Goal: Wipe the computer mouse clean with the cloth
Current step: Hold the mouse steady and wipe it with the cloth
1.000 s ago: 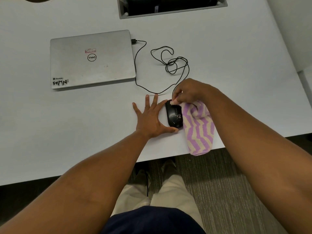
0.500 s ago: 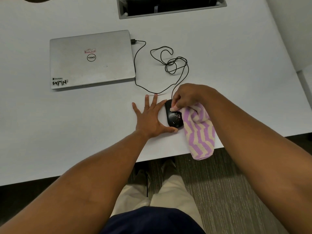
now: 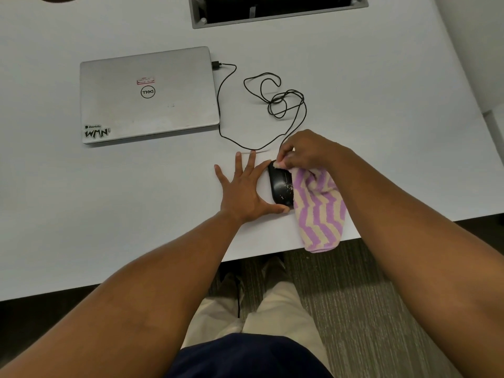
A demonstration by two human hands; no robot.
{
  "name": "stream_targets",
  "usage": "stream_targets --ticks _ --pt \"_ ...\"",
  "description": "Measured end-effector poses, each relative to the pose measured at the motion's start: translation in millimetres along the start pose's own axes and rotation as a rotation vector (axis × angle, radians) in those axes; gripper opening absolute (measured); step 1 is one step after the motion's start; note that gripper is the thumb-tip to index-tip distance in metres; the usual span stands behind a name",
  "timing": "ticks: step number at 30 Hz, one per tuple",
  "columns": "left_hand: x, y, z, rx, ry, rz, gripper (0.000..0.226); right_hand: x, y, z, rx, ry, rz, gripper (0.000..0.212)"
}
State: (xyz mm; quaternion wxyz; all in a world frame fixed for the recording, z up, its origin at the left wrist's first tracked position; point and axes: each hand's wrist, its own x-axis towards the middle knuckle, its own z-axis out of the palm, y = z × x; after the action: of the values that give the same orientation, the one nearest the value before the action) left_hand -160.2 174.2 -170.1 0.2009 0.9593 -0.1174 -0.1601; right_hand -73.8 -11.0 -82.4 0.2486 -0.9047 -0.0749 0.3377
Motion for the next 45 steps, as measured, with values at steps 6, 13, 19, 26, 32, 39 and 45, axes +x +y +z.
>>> stream_targets --ticks 6,13,19,26,32,39,45 --pt "0.8 1.0 -1.6 -0.001 -0.021 -0.015 0.129 -5.3 -2.5 -6.4 -0.149 -0.25 -0.005 0.017" --pt "0.1 1.1 -2.9 0.001 -0.028 -0.01 0.129 -8.6 -7.1 5.9 -0.095 -0.067 -0.094 0.011" --pt "0.8 1.1 -3.2 0.003 -0.033 -0.011 0.129 -15.1 -20.4 11.4 -0.21 -0.181 -0.151 0.013" --pt "0.6 0.9 -4.1 0.0 -0.029 -0.005 0.131 -21.3 -16.2 15.2 -0.233 -0.31 -0.08 0.011" --pt "0.9 -0.4 -1.2 0.016 -0.025 -0.003 0.131 -23.3 -13.3 7.5 -0.142 -0.164 -0.137 0.017" --pt "1.2 -0.2 -1.6 -0.003 -0.029 -0.002 0.13 -25.2 -24.4 20.4 -0.308 -0.235 -0.187 0.016" --pt "1.3 -0.5 -1.8 0.004 -0.021 0.004 0.129 -30.2 -15.3 13.1 -0.332 -0.306 -0.1 0.015"
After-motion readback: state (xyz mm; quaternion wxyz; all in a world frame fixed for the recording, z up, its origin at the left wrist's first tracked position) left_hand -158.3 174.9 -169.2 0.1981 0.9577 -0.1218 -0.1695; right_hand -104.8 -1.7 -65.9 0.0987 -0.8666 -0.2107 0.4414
